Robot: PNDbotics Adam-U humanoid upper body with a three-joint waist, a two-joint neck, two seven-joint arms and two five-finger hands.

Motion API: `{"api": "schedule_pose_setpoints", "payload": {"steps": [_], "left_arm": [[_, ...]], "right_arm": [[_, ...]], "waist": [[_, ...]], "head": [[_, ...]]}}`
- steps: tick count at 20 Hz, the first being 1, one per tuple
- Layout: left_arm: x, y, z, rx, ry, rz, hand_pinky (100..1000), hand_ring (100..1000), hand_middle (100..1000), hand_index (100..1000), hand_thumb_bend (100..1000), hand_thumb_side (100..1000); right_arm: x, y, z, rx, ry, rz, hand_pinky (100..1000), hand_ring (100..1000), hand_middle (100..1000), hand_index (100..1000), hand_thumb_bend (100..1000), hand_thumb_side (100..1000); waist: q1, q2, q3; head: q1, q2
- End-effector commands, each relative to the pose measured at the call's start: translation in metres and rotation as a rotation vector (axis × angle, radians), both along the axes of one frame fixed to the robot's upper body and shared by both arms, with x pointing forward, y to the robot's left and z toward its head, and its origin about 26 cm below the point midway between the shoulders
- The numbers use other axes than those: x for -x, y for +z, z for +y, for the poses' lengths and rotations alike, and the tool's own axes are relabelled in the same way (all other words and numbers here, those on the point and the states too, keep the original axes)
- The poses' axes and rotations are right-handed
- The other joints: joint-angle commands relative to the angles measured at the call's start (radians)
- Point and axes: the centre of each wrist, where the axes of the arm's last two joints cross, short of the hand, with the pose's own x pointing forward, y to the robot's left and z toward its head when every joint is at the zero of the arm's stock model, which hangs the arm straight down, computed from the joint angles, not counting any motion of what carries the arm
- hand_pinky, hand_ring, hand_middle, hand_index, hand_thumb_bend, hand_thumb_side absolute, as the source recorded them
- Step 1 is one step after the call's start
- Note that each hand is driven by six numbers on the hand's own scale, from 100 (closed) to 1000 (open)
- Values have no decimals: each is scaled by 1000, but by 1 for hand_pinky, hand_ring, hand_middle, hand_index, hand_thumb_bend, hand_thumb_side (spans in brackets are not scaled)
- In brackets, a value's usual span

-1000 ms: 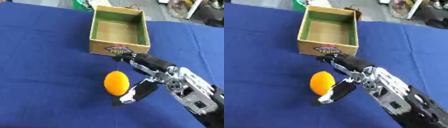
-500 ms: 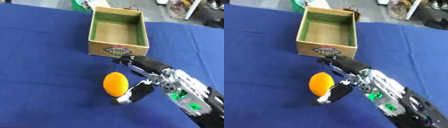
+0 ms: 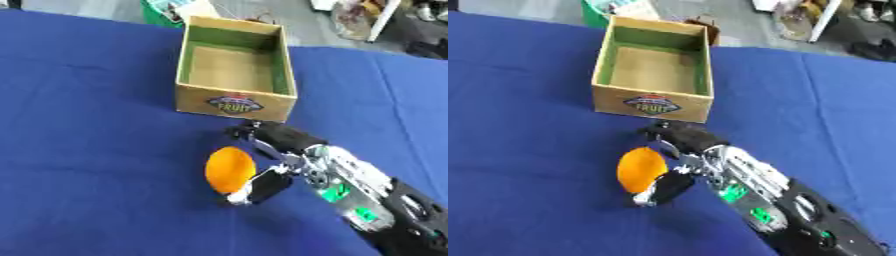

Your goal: Pick up objects on the table and place them in the box.

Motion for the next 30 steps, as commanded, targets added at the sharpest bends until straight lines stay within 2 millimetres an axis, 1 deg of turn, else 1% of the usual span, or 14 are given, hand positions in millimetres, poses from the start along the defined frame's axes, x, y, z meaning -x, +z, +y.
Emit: {"api": "schedule_pose_setpoints", "payload": {"steps": [1,4,5,10,12,15,19,23,24,25,26,27,28,30], "left_arm": [[3,9,0,-15,0,-32,476,468,447,700,100,833],[3,9,0,-15,0,-32,477,468,447,700,100,834],[3,9,0,-15,-1,-32,477,468,447,700,100,833],[3,9,1,-15,1,-33,477,468,447,700,100,834],[3,10,1,-16,1,-33,477,468,447,700,100,834],[3,10,1,-15,2,-33,477,468,447,700,100,834],[3,10,1,-14,4,-34,477,468,447,700,100,834],[3,9,1,-13,5,-33,477,468,447,700,100,834],[3,9,1,-13,5,-33,477,468,447,700,100,835],[3,9,1,-14,5,-33,478,467,447,699,100,835],[3,9,1,-14,5,-33,478,468,447,699,100,835],[3,9,1,-14,5,-33,478,468,447,699,100,835],[3,10,1,-14,5,-33,478,467,447,699,100,834],[3,10,1,-15,3,-33,478,467,447,699,100,834]], "right_arm": [[-5,1,-1,18,-8,-23,955,1000,802,960,658,566],[-5,0,-1,8,-5,-25,948,1000,765,915,596,556],[-4,1,-1,-2,-2,-30,940,1000,713,859,544,565],[12,23,0,-88,44,-81,918,998,643,791,449,612],[19,34,-1,-117,56,-102,904,980,618,759,339,639],[27,46,-2,-154,46,-135,867,928,564,700,100,613],[30,55,-4,-213,3,-179,831,879,512,655,100,527],[28,65,-6,-275,-18,-235,816,869,506,650,100,511],[28,67,-7,-279,-24,-245,820,893,557,701,100,475],[28,67,-8,-275,-25,-247,845,952,647,817,100,554],[28,65,-8,-261,-18,-235,862,981,693,862,100,614],[28,64,-8,-246,-10,-216,871,996,715,887,162,645],[29,62,-8,-229,-1,-192,899,1000,773,956,537,673],[29,60,-8,-198,13,-150,913,1000,791,976,745,623]], "waist": [[7,-13,1],[6,-13,2],[6,-13,2],[6,-12,0],[5,-13,-1],[5,-14,-2],[6,-14,-2],[6,-14,-5],[6,-14,-5],[5,-13,-5],[5,-12,-4],[5,-12,-4],[5,-12,-4],[5,-12,-4]], "head": [[-4,-13],[-3,-13],[-3,-13],[0,-14],[1,-15],[1,-18],[0,-20],[2,-16],[2,-16],[2,-16],[2,-15],[2,-14],[2,-14],[2,-14]]}}
